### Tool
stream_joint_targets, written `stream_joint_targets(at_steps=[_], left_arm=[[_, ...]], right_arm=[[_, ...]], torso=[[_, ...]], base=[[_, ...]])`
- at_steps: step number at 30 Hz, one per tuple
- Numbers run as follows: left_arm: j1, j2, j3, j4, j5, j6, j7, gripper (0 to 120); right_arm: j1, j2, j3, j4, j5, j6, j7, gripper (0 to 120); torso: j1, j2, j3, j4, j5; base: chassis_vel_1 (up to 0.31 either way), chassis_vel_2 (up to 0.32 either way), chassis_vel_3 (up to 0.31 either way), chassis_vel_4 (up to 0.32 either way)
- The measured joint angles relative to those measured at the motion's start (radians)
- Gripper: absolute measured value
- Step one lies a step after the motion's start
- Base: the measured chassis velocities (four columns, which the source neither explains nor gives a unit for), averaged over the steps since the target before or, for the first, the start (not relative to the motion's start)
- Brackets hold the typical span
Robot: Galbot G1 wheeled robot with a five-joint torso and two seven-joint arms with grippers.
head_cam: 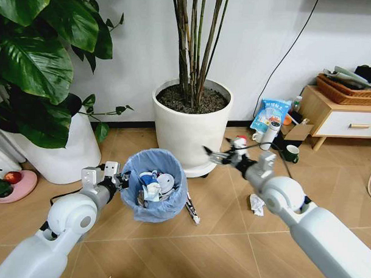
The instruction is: Pick up the trash bin and place the garbage on the floor into it.
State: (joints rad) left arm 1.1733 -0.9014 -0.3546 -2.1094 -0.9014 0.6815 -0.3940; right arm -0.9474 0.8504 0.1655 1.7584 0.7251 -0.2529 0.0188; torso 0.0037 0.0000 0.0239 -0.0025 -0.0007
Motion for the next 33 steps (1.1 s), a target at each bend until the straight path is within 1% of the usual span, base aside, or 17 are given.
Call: stream_joint_targets(at_steps=[1,4,5,6,8,9,10,14,16,17,18,21,24,26,28,31,33], left_arm=[[0.0,0.0,0.0,0.0,0.0,0.0,0.0,0],[0.009,0.0,-0.005,-0.01,0.001,-0.001,-0.006,0],[0.009,0.0,-0.005,-0.01,0.001,-0.001,-0.006,0],[0.012,0.0,-0.006,-0.014,0.001,-0.002,-0.007,0],[0.014,0.001,-0.008,-0.018,0.001,-0.005,-0.01,0],[0.014,0.001,-0.008,-0.018,0.001,-0.005,-0.01,0],[0.015,0.002,-0.008,-0.018,-0.001,-0.008,-0.014,0],[0.019,0.006,-0.009,-0.02,-0.003,-0.013,-0.02,0],[0.019,0.009,-0.008,-0.023,-0.003,-0.013,-0.02,0],[0.019,0.009,-0.008,-0.023,-0.003,-0.013,-0.02,0],[0.019,0.009,-0.005,-0.025,-0.004,-0.013,-0.02,0],[0.019,0.009,-0.003,-0.025,-0.004,-0.013,-0.019,0],[0.022,0.011,-0.002,-0.025,-0.004,-0.013,-0.019,0],[0.022,0.012,-0.001,-0.026,-0.004,-0.013,-0.018,0],[0.023,0.013,-0.002,-0.027,-0.004,-0.013,-0.018,0],[0.024,0.013,-0.002,-0.027,-0.004,-0.014,-0.018,0],[0.024,0.011,0.0,-0.027,-0.003,-0.015,-0.018,0]], right_arm=[[0.0,0.0,0.0,0.0,0.0,0.0,0.0,100],[-0.018,0.017,0.012,-0.14,-0.033,0.031,-0.007,100],[-0.018,0.017,0.012,-0.14,-0.033,0.031,-0.007,100],[-0.02,0.031,0.016,-0.231,-0.046,0.044,-0.013,100],[-0.018,0.053,0.018,-0.342,-0.061,0.062,-0.018,100],[-0.018,0.053,0.018,-0.342,-0.061,0.062,-0.018,100],[-0.013,0.066,0.02,-0.391,-0.07,0.067,-0.02,100],[0.003,0.107,0.04,-0.511,-0.103,0.037,-0.034,100],[0.019,0.142,0.046,-0.598,-0.109,0.029,-0.035,100],[0.019,0.142,0.046,-0.598,-0.109,0.029,-0.035,100],[0.03,0.163,0.048,-0.639,-0.11,0.028,-0.036,100],[0.041,0.184,0.049,-0.682,-0.113,0.029,-0.037,100],[0.071,0.238,0.047,-0.782,-0.142,0.042,-0.042,100],[0.082,0.256,0.047,-0.813,-0.155,0.055,-0.047,100],[0.096,0.275,0.047,-0.853,-0.165,0.068,-0.057,100],[0.11,0.291,0.046,-0.887,-0.171,0.079,-0.069,100],[0.124,0.306,0.047,-0.919,-0.177,0.088,-0.077,100]], torso=[[0.0,0.0,0.0,0.0,0.0],[0.0,0.0,0.0,0.0003,0.0003],[0.0,0.0,0.0,0.0003,0.0003],[0.0,0.0,0.0,0.0003,0.0005],[0.0,0.0,0.0,0.0,0.0001],[0.0,0.0,0.0,0.0,0.0001],[0.0,0.0,0.0,0.0001,0.0003],[0.0,0.0,0.0,0.0003,-0.0007],[0.0,0.0,0.0,0.0002,0.0005],[0.0,0.0,0.0,0.0002,0.0005],[0.0,0.0,0.0,0.0002,0.0008],[0.0,0.0,0.0,0.0003,-0.0004],[0.0,0.0,0.0,0.0003,0.0001],[0.0,0.0,0.0,0.0003,-0.0004],[0.0,0.0,0.0,0.0003,0.0003],[0.0,0.0,0.0,0.0003,-0.0006],[0.0,0.0,0.0,0.0003,0.0002]], base=[[0.0,0.0,0.0,0.0],[0.0,0.0,0.0,0.0],[0.0,0.0,0.0,0.0],[0.0,0.0,0.0,0.0],[0.0,0.0,0.0,0.0],[0.0,0.0,0.0,0.0],[0.0,0.0,0.0,0.0],[0.0,0.0,0.0,0.0],[0.0,0.0,0.0,0.0],[0.0,0.0,0.0,0.0],[0.0,0.0,0.0,0.0],[0.0,0.0,0.0,0.0],[0.0,0.0,0.0,0.0],[0.0,0.0,0.0,0.0],[0.0,0.0,0.0,0.0],[0.0,0.0,0.0,0.0],[0.0,0.0,0.0,0.0]])
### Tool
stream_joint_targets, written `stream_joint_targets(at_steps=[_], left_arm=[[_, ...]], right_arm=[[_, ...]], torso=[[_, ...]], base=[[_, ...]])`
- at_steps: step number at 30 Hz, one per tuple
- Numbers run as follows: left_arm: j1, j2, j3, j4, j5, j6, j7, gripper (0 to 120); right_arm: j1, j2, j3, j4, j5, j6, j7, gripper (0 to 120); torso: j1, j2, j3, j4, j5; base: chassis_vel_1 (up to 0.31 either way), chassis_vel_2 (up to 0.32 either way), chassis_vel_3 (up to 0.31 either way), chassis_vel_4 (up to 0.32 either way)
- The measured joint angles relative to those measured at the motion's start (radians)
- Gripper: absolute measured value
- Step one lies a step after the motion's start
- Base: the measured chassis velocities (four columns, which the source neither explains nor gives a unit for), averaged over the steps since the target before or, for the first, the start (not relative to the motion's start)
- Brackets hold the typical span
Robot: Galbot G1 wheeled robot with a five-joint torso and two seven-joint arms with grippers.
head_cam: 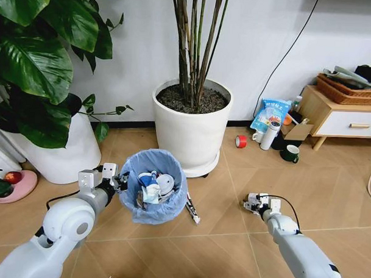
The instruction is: Pick up the trash bin and place the garbage on the floor into it.
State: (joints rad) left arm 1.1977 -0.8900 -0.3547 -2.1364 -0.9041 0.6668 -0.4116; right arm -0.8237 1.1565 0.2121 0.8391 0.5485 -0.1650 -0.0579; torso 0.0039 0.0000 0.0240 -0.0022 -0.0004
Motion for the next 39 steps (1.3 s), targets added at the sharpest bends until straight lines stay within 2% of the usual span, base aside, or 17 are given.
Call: stream_joint_targets(at_steps=[4,6,7,9,10,13,14,16,18,20,21,24,26,28,34,38,39], left_arm=[[-0.003,0.0,0.002,0.0,0.0,0.0,0.0,0],[-0.004,0.0,0.002,0.002,0.0,-0.001,0.0,0],[-0.004,0.0,0.002,0.002,0.0,-0.001,0.0,0],[-0.005,-0.001,0.002,0.003,0.0,-0.001,0.001,0],[-0.005,-0.001,0.002,0.003,0.0,-0.001,0.001,0],[-0.004,-0.001,0.003,0.003,0.001,-0.001,0.001,0],[-0.004,-0.001,0.003,0.003,0.001,-0.001,0.001,0],[-0.004,0.0,0.003,0.002,0.001,-0.001,0.001,0],[-0.004,0.0,0.003,0.001,0.001,-0.001,0.001,0],[-0.001,0.001,0.003,-0.001,0.001,-0.001,0.001,0],[-0.001,0.001,0.003,-0.001,0.001,-0.001,0.001,0],[0.0,0.002,0.003,-0.004,0.002,-0.001,0.001,0],[0.0,0.002,0.003,-0.005,0.002,-0.001,0.001,0],[0.001,-0.001,0.003,-0.006,0.003,-0.001,0.001,0],[0.007,-0.003,0.003,-0.01,0.006,-0.001,0.0,0],[0.007,0.0,0.003,-0.01,0.007,-0.001,0.0,0],[0.007,0.0,0.003,-0.01,0.007,-0.001,0.0,0]], right_arm=[[0.006,0.007,0.001,-0.016,-0.001,0.007,-0.003,90],[0.003,0.007,0.002,-0.016,-0.001,0.01,-0.004,81],[0.003,0.007,0.002,-0.016,-0.001,0.01,-0.004,81],[-0.001,0.008,0.005,-0.016,-0.001,0.014,-0.004,70],[-0.001,0.008,0.005,-0.016,-0.001,0.014,-0.004,70],[-0.007,0.01,0.009,-0.015,-0.001,0.024,0.001,56],[-0.007,0.01,0.009,-0.015,-0.001,0.024,0.001,56],[-0.01,0.01,0.014,-0.009,0.0,0.032,0.006,43],[-0.011,0.01,0.016,-0.007,0.0,0.034,0.008,41],[-0.016,0.009,0.023,-0.001,0.001,0.04,0.01,29],[-0.016,0.009,0.023,-0.001,0.001,0.04,0.01,29],[-0.022,0.003,0.037,0.017,0.008,0.042,0.014,15],[-0.024,0.0,0.042,0.025,0.012,0.042,0.016,12],[-0.036,-0.02,0.058,0.072,0.029,0.04,0.025,0],[-0.078,-0.078,0.088,0.214,0.045,0.024,0.031,0],[-0.125,-0.151,0.093,0.464,0.061,0.009,0.035,0],[-0.125,-0.151,0.093,0.464,0.061,0.009,0.035,0]], torso=[[0.0,0.0,0.0,0.0,-0.0006],[0.0,0.0,0.0,-0.0001,-0.0004],[0.0,0.0,0.0,-0.0001,-0.0004],[0.0,0.0,0.0,-0.0002,-0.0004],[0.0,0.0,0.0,-0.0002,-0.0004],[0.0,0.0,0.0,-0.0001,-0.0002],[0.0,0.0,0.0,-0.0001,-0.0002],[0.0,0.0,0.0,-0.0001,-0.0003],[0.0,0.0,0.0,-0.0001,-0.0002],[0.0,0.0,0.0,-0.0001,-0.0003],[0.0,0.0,0.0,-0.0001,-0.0003],[0.0,0.0,0.0,-0.0001,-0.0002],[0.0,0.0,0.0,-0.0001,-0.0002],[0.0,0.0,0.0,0.0,0.0],[0.0,0.0,0.0,-0.0002,-0.0003],[0.0,0.0,0.0,-0.0002,-0.0007],[0.0,0.0,0.0,-0.0002,-0.0007]], base=[[0.0,0.0,0.0,0.0],[0.0,0.0,0.0,0.0],[0.0,0.0,0.0,0.0],[0.0,0.0,0.0,0.0],[0.0,0.0,0.0,0.0],[0.0,0.0,0.0,0.0],[0.0,0.0,0.0,0.0],[0.0,0.0,0.0,0.0],[0.0,0.0,0.0,0.0],[0.0,0.0,0.0,0.0],[0.0,0.0,0.0,0.0],[0.0,0.0,0.0,0.0],[0.0,0.0,0.0,0.0],[0.0,0.0,0.0,0.0],[0.0,0.0,0.0,0.0],[0.0,0.0,0.0,0.0],[0.0,0.0,0.0,0.0]])
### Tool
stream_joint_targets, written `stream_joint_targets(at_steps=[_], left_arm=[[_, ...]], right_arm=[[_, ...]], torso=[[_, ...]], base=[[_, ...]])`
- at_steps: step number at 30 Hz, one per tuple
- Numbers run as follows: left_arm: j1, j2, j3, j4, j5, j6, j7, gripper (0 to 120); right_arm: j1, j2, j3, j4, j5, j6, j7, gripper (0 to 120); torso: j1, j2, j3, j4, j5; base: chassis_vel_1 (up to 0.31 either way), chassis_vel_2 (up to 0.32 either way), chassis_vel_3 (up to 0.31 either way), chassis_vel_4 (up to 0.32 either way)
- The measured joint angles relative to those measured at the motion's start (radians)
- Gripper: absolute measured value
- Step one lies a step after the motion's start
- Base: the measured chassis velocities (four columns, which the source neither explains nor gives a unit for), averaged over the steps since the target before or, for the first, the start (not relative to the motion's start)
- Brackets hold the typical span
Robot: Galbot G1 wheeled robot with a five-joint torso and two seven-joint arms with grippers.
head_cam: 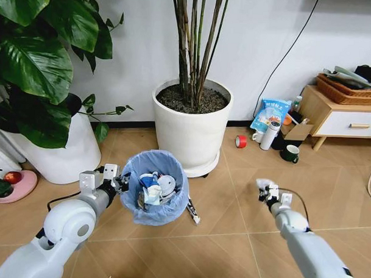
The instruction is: Pick up the trash bin and place the garbage on the floor into it.
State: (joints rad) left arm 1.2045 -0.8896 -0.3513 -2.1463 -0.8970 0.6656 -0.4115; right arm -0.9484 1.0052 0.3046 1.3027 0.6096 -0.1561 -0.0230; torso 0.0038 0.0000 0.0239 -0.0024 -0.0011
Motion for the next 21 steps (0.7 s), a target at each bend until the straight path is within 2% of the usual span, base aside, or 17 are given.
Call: stream_joint_targets(at_steps=[5,6,9,10,13,20,21], left_arm=[[-0.006,0.003,0.008,0.005,-0.002,0.006,-0.001,0],[-0.006,0.003,0.008,0.005,-0.002,0.006,-0.001,0],[-0.016,0.007,0.019,0.01,-0.008,0.021,-0.004,0],[-0.016,0.007,0.019,0.01,-0.008,0.021,-0.004,0],[-0.031,0.013,0.03,0.011,-0.028,0.043,-0.022,0],[-0.046,0.018,0.039,0.019,-0.048,0.066,-0.049,0],[-0.048,0.021,0.04,0.02,-0.05,0.069,-0.054,0]], right_arm=[[-0.01,-0.068,-0.049,0.306,0.031,-0.049,-0.002,0],[-0.01,-0.068,-0.049,0.306,0.031,-0.049,-0.002,0],[0.006,-0.107,-0.099,0.527,0.119,-0.119,0.005,0],[0.006,-0.107,-0.099,0.527,0.119,-0.119,0.005,0],[0.051,-0.143,-0.175,0.68,0.219,-0.17,0.005,0],[0.153,-0.163,-0.311,0.783,0.276,-0.194,-0.015,0],[0.188,-0.163,-0.358,0.8,0.293,-0.2,-0.018,0]], torso=[[0.0,0.0,0.0,0.0001,0.0002],[0.0,0.0,0.0,0.0001,0.0002],[0.0,0.0,0.0,0.0004,-0.0004],[0.0,0.0,0.0,0.0004,-0.0004],[0.0,0.0,0.0,0.0001,0.0002],[0.0,0.0,0.0,0.0001,0.0003],[0.0,0.0,0.0,0.0002,0.0002]], base=[[0.0,0.0,0.0,0.0],[0.0,0.0,0.0,0.0],[0.0,0.0,0.0,0.0],[0.0,0.0,0.0,0.0],[0.0,0.0,0.0,0.0],[0.0,0.0,0.0,0.0],[0.0,0.0,0.0,0.0]])
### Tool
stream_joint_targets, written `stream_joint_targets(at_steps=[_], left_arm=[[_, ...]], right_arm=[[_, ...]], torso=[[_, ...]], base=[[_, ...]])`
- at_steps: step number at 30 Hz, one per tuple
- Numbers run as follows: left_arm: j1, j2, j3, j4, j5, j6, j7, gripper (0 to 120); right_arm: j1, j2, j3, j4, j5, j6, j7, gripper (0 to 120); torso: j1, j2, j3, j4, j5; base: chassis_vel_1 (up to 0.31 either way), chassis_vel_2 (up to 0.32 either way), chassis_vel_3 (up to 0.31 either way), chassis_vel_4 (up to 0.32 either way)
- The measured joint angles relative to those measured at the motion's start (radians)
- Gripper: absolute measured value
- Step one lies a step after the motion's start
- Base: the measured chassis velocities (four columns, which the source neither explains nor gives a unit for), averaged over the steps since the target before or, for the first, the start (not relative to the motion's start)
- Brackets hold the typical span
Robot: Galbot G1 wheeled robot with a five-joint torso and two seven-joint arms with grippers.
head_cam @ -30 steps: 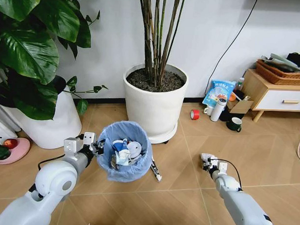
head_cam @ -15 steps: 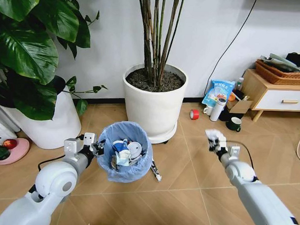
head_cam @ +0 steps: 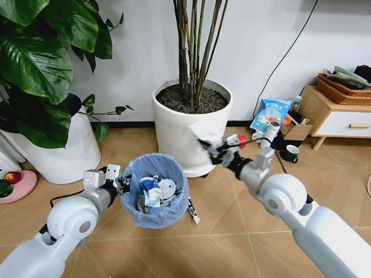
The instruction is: Pick up the trash bin and place the garbage on the floor into it.
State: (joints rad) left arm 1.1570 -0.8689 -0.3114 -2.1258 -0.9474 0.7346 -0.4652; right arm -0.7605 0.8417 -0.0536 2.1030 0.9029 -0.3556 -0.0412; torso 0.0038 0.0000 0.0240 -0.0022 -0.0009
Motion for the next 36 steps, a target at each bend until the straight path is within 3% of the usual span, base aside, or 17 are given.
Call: stream_joint_targets(at_steps=[6,15,17,19,21,22,33,36], left_arm=[[-0.005,0.008,0.0,0.001,-0.028,0.001,-0.027,0],[-0.006,0.022,-0.015,-0.006,-0.054,0.002,-0.035,0],[-0.007,0.023,-0.016,-0.006,-0.055,0.002,-0.035,0],[-0.012,0.023,-0.016,-0.005,-0.057,0.002,-0.035,0],[-0.014,0.022,-0.016,-0.004,-0.058,0.002,-0.034,0],[-0.015,0.022,-0.015,-0.004,-0.059,0.002,-0.034,0],[-0.018,0.028,-0.015,-0.002,-0.061,0.002,-0.031,0],[-0.018,0.028,-0.016,-0.003,-0.062,0.002,-0.03,0]], right_arm=[[0.12,0.012,-0.177,0.011,0.032,-0.004,0.0,0],[0.172,0.024,-0.286,-0.002,0.054,-0.035,0.011,0],[0.173,0.023,-0.292,-0.001,0.058,-0.04,0.015,5],[0.172,0.021,-0.305,0.0,0.063,-0.043,0.024,19],[0.171,0.021,-0.307,-0.002,0.063,-0.043,0.027,22],[0.17,0.022,-0.308,-0.004,0.063,-0.043,0.032,30],[0.158,0.021,-0.311,-0.01,0.062,-0.039,0.039,65],[0.158,0.024,-0.309,-0.01,0.059,-0.036,0.04,81]], torso=[[0.0,0.0,0.0,-0.0001,0.0],[0.0,0.0,0.0,-0.0001,0.0003],[0.0,0.0,0.0,-0.0001,0.0002],[0.0,0.0,0.0,-0.0001,0.0002],[0.0,0.0,0.0,-0.0002,0.0001],[0.0,0.0,0.0,-0.0001,0.0002],[0.0,0.0,0.0,-0.0001,0.0002],[0.0,0.0,0.0,-0.0001,0.0002]], base=[[0.0,0.0,0.0,0.0],[0.0,0.0,0.0,0.0],[0.0,0.0,0.0,0.0],[0.0,0.0,0.0,0.0],[0.0,0.0,0.0,0.0],[0.0,0.0,0.0,0.0],[0.0,0.0,0.0,0.0],[0.0,0.0,0.0,0.0]])
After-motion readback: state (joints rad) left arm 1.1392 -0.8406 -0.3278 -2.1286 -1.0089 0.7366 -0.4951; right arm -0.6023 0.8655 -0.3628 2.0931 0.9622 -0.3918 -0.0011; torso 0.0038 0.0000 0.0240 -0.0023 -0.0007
